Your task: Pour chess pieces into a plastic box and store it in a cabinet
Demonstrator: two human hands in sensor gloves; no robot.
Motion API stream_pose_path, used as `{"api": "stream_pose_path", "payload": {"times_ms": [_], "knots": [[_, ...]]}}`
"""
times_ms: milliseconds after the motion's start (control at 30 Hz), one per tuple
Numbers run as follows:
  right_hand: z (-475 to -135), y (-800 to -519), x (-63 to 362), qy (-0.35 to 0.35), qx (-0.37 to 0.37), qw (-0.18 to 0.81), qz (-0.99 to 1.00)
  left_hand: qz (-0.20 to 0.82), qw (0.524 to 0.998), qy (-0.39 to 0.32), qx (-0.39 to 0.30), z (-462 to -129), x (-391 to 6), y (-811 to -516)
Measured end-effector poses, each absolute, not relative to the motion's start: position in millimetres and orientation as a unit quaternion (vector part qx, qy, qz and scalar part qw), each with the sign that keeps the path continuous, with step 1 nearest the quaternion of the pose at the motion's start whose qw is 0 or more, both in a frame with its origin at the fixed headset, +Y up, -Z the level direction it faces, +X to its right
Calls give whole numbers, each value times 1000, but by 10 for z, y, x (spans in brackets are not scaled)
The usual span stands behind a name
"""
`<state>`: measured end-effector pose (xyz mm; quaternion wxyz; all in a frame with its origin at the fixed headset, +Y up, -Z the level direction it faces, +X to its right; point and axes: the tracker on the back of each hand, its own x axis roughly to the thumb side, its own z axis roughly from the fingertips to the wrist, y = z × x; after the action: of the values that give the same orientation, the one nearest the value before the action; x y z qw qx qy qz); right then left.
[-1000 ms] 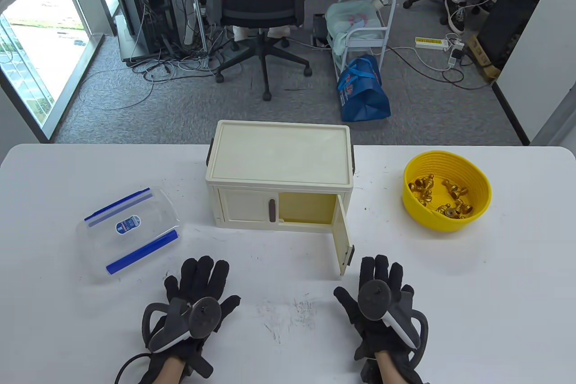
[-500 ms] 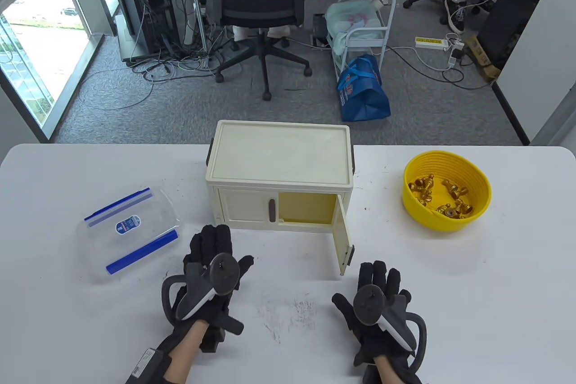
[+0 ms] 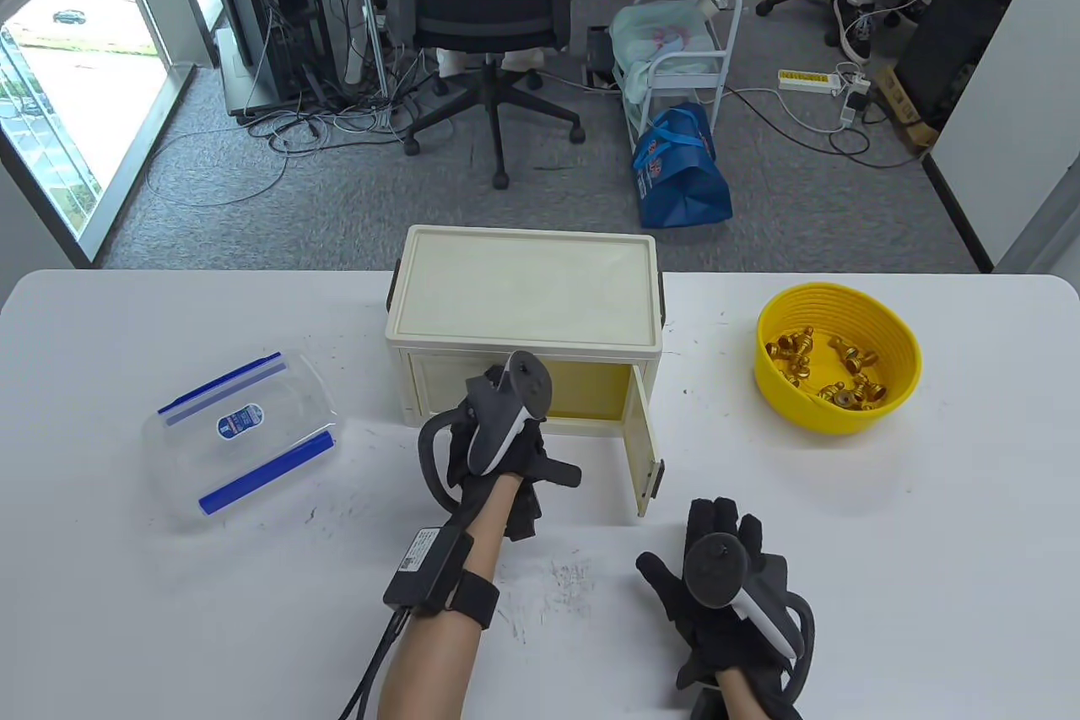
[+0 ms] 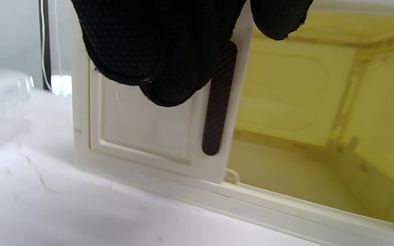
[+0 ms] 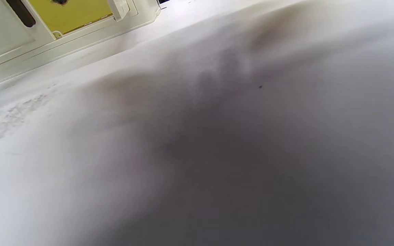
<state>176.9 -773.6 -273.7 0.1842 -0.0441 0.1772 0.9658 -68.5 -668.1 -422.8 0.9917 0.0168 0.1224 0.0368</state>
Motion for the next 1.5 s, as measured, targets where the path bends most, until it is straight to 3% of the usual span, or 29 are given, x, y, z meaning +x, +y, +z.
{"api": "stream_pose_path", "payload": {"times_ms": [300,633,967,1233,1400,1500], "knots": [[-2749,-7736,1814,190,-31,212,958,-75,978,169,97,-4255,-500,-6807],[-2740,-7732,1838,189,-33,222,956,-102,978,135,121,-4150,-524,-6848],[-2735,-7737,1848,194,-29,224,955,-101,986,62,119,-3723,-830,-6854],[-2725,-7727,1847,191,-11,233,953,77,994,49,64,-3459,-1482,-6876],[-2729,-7736,1852,197,-13,236,952,332,940,80,0,-3411,-1964,-7068],[-2725,-7732,1859,197,-15,237,951,411,907,96,-8,-3372,-2137,-7167]]}}
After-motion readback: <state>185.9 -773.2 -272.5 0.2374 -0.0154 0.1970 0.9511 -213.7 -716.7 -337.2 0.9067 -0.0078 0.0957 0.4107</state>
